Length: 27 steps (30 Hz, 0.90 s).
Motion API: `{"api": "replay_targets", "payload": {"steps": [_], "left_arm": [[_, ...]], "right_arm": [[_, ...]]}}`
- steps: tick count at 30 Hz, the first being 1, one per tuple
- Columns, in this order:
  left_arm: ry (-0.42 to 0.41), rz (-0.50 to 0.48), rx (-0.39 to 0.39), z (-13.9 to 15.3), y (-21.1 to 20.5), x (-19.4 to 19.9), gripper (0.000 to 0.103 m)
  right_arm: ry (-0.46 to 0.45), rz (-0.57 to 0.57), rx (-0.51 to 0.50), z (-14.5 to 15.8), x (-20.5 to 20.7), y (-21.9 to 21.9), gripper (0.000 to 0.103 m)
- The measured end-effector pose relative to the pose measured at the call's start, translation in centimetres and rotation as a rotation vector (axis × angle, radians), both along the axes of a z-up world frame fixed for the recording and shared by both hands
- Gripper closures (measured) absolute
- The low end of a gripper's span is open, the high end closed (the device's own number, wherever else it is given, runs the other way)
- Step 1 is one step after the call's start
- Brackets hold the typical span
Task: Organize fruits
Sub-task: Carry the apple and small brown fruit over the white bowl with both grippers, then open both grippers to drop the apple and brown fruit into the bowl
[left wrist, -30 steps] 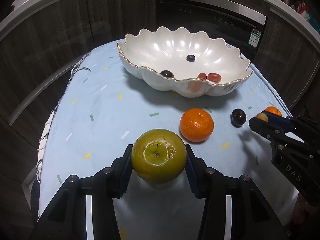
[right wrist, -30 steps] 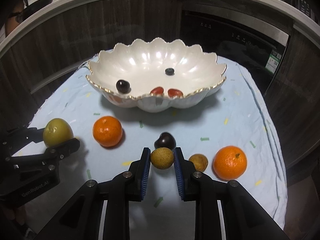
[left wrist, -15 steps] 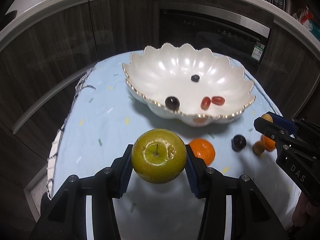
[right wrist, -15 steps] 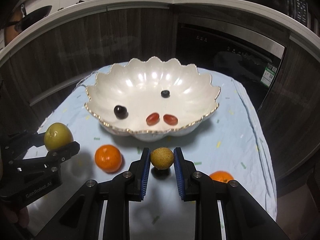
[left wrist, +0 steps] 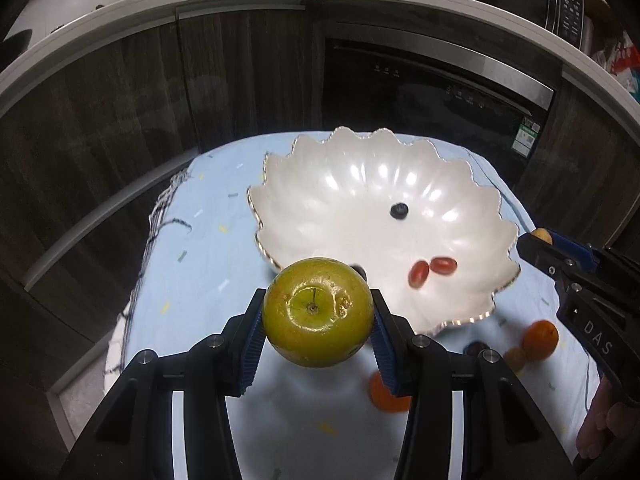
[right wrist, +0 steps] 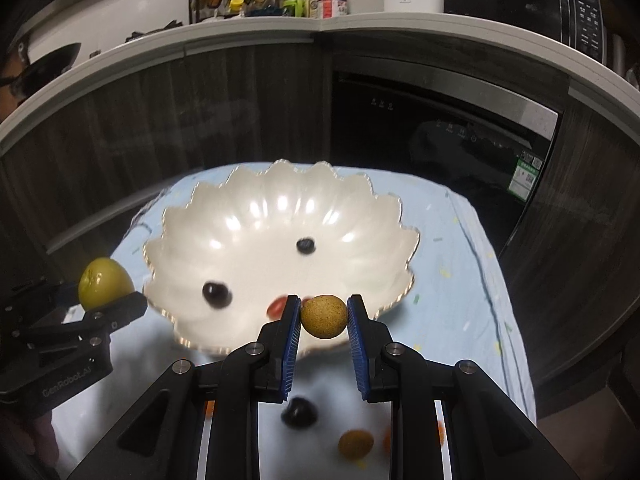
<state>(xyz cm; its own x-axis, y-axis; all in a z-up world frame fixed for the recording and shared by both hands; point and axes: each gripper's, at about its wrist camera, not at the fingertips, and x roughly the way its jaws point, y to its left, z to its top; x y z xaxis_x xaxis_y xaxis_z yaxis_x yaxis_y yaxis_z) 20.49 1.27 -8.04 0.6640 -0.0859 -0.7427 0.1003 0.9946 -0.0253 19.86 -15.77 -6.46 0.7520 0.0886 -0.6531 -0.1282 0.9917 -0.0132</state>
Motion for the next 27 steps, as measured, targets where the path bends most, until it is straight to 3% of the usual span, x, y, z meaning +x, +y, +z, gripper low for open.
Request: {"api": "replay_targets", "payload": {"steps": [17,27], "left_arm": [[-0.008,0.01,0.019,0.3,0.1,5.1,0.055],[0.037,0.01,0.009,-0.6,0.0,7.9,0.055]], "right_arm": [[0.031,-0.085,-0.02,0.1,5.5,-1.2,0.078],[0.073,-0.106,-0.002,-0.5,7.9,-1.6,0.078]]}}
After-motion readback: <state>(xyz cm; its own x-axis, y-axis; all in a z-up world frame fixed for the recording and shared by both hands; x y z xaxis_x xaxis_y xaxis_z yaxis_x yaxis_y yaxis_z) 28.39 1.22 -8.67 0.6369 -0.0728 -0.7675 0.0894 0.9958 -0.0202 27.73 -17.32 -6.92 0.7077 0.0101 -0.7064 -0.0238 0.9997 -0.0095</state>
